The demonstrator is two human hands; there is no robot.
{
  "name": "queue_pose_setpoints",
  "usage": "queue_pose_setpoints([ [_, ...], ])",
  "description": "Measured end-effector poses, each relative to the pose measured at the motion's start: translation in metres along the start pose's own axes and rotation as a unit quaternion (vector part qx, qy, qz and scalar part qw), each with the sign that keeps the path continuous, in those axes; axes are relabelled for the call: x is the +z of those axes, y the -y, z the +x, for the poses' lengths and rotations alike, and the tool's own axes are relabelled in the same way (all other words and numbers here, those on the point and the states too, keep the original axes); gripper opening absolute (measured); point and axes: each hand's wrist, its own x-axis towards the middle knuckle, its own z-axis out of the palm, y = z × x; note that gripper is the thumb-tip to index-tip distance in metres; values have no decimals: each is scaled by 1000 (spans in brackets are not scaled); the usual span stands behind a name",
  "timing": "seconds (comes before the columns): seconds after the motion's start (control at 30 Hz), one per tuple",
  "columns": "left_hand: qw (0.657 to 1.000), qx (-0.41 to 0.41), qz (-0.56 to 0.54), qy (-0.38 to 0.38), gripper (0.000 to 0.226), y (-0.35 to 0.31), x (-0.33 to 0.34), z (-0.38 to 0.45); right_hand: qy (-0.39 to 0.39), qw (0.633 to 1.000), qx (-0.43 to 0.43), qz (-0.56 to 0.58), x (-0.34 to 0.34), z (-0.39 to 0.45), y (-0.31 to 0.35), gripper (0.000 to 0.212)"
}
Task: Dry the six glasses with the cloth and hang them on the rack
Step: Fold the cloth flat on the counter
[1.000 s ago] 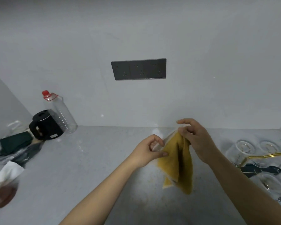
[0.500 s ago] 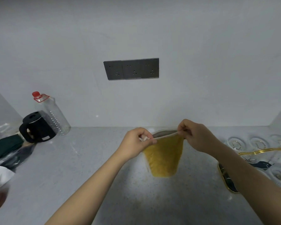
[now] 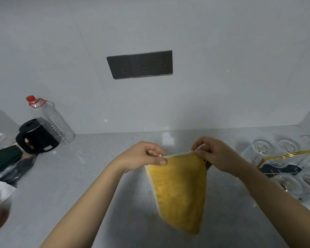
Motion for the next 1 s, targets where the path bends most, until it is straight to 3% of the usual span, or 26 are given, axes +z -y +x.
queue_pose_setpoints([
  [0.1,997,-63,51,4,10,23,5,24,4,999,46,-28,12,19,-29,10],
  [0.37,983,-106,125,-77,7,107,62,65,15,984,116,-136,58,41,-114,13],
  [0.47,980,-98,165,-41,8,126,83,47,92,977,121,-150,69,21,-132,8],
  [0.57,966,-108,231,50,1,142,101,28,226,941,155,-197,79,3,-142,10],
  [0.63,956,-131,244,98,14,155,115,19,258,925,166,-225,91,-8,-149,10],
  [0.7,956,-122,258,64,27,164,127,17,216,933,150,-246,105,-14,-158,19],
  [0.77,947,-57,317,-3,39,174,139,22,171,934,133,-283,121,-16,-168,41],
  [0.9,913,-7,407,0,78,202,167,44,140,915,74,-372,160,-19,-191,67],
  [1.0,893,15,449,-26,74,227,181,38,97,917,40,-386,182,-30,-209,65],
])
